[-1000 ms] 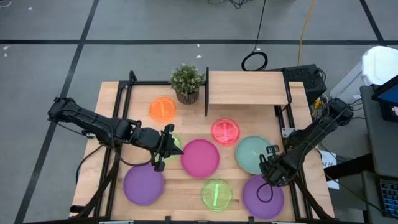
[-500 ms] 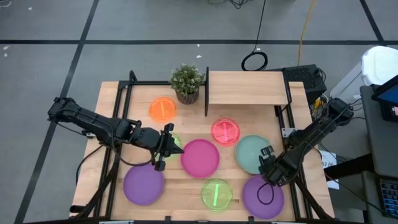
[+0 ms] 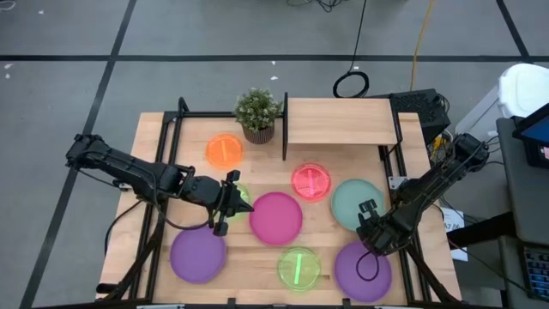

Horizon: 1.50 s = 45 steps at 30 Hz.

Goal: Place and stack plates onto a shelf
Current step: Put the top green plate on the shelf

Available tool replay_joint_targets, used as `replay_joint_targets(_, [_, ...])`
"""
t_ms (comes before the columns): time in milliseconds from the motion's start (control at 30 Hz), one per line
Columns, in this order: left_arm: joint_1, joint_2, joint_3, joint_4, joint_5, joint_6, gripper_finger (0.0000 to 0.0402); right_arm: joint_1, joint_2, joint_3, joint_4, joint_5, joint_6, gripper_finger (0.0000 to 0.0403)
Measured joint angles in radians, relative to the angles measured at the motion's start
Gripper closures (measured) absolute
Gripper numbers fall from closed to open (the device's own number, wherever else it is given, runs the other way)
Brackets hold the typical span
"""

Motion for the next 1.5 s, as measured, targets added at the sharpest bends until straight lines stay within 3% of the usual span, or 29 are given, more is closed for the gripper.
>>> replay_joint_targets(200, [0.001, 0.0, 0.0, 0.0, 0.0, 0.003, 0.0398, -0.001, 0.007, 0.095, -0.05, 0.089, 0.056, 0.0403])
replay_joint_targets(633, [0.001, 0.0, 0.0, 0.007, 0.0, 0.003, 0.0398, 0.0, 0.013, 0.286, -0.153, 0.164, 0.114, 0.0402])
replay_joint_targets(1100, [0.001, 0.0, 0.0, 0.007, 0.0, 0.004, 0.0398, -0.001, 0.274, 0.693, -0.486, 0.219, 0.121, 0.0402])
replay_joint_targets(1500, [0.001, 0.0, 0.0, 0.007, 0.0, 0.004, 0.0398, -0.014, 0.317, 0.875, -0.597, 0.273, 0.153, 0.0402])
